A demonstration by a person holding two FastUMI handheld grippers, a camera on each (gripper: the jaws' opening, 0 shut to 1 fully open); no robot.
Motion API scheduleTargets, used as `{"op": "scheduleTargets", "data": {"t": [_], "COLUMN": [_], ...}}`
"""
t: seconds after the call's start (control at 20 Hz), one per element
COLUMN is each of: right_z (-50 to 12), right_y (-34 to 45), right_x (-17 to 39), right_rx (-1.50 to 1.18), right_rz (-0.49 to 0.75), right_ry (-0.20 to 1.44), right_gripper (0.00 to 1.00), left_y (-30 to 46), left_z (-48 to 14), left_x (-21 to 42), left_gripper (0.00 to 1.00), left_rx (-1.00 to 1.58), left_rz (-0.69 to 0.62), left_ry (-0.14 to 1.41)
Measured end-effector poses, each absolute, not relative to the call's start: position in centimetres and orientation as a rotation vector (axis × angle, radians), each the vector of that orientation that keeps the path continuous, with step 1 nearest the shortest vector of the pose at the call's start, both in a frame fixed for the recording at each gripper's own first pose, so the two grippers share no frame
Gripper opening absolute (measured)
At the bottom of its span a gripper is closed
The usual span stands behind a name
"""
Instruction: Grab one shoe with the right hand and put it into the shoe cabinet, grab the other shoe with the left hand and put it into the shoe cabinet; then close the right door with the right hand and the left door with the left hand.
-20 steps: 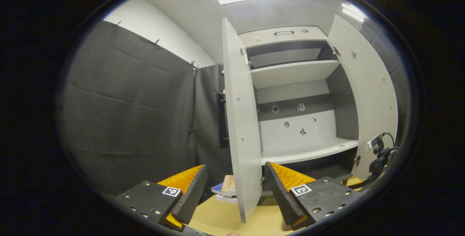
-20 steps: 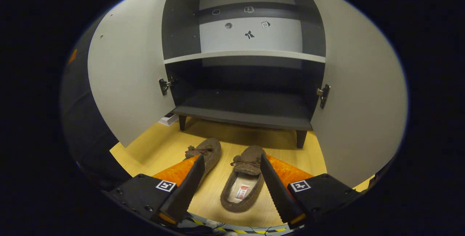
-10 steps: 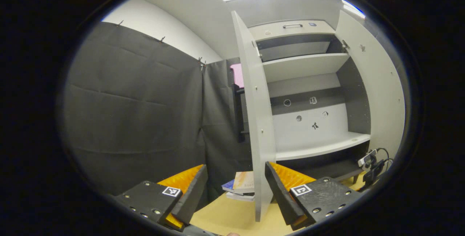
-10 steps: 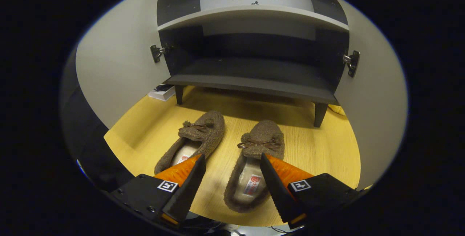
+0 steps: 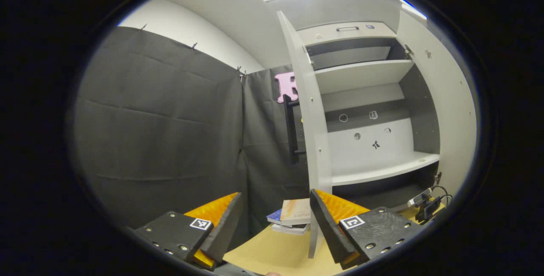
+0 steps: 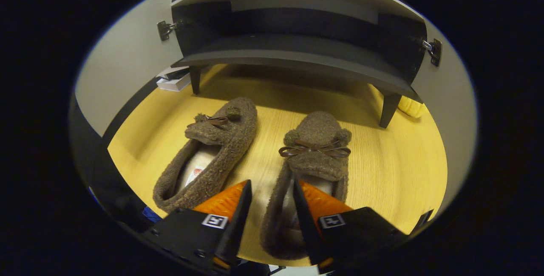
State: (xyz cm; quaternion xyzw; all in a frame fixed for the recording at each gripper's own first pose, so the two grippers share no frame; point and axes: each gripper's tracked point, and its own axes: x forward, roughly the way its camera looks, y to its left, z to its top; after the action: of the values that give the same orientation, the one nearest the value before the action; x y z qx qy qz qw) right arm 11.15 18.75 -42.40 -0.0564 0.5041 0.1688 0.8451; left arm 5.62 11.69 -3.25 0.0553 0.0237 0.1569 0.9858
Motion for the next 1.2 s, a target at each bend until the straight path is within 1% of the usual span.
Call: {"op": "scheduleTargets", "data": {"t": [0.05, 0.1, 0.2, 0.25, 0.3, 0.4, 0.65, 0.7, 0.75, 1.2], "right_z": [-42.4, -42.7, -42.4, -42.4, -42.4, -42.0, -39.9, -39.3, -38.8, -31.2], "right_y": [18.4, 18.2, 18.2, 18.2, 18.2, 17.9, 17.2, 17.1, 16.9, 15.3], "right_x": [11.2, 11.4, 11.4, 11.4, 11.3, 11.3, 11.6, 11.7, 11.7, 13.0], "right_rx": [-0.133, -0.140, -0.135, -0.136, -0.143, -0.152, -0.115, -0.109, -0.098, -0.097], "right_rz": [0.342, 0.332, 0.327, 0.328, 0.334, 0.330, 0.326, 0.329, 0.331, 0.343], "right_ry": [1.065, 1.067, 1.068, 1.072, 1.074, 1.069, 1.009, 1.006, 1.000, 0.867], "right_gripper": [0.46, 0.34, 0.24, 0.09, 0.04, 0.03, 0.02, 0.00, 0.02, 0.02], "left_y": [11.8, 11.8, 11.9, 11.9, 11.9, 11.6, 10.1, 9.8, 9.5, 6.4], "left_z": [-3.3, -3.1, -3.0, -3.0, -2.8, -2.5, -2.2, -2.1, -2.1, -1.0], "left_x": [5.5, 5.4, 5.1, 5.0, 5.0, 4.9, 4.8, 4.9, 4.9, 5.0], "left_gripper": [1.00, 0.86, 0.86, 0.86, 0.86, 0.86, 0.98, 1.00, 1.00, 1.00], "left_rx": [0.112, 0.111, 0.114, 0.115, 0.115, 0.113, 0.110, 0.107, 0.104, 0.092], "left_rz": [0.317, 0.319, 0.323, 0.325, 0.325, 0.320, 0.291, 0.284, 0.276, 0.205], "left_ry": [0.047, 0.046, 0.044, 0.042, 0.040, 0.035, 0.020, 0.018, 0.016, -0.016]}}
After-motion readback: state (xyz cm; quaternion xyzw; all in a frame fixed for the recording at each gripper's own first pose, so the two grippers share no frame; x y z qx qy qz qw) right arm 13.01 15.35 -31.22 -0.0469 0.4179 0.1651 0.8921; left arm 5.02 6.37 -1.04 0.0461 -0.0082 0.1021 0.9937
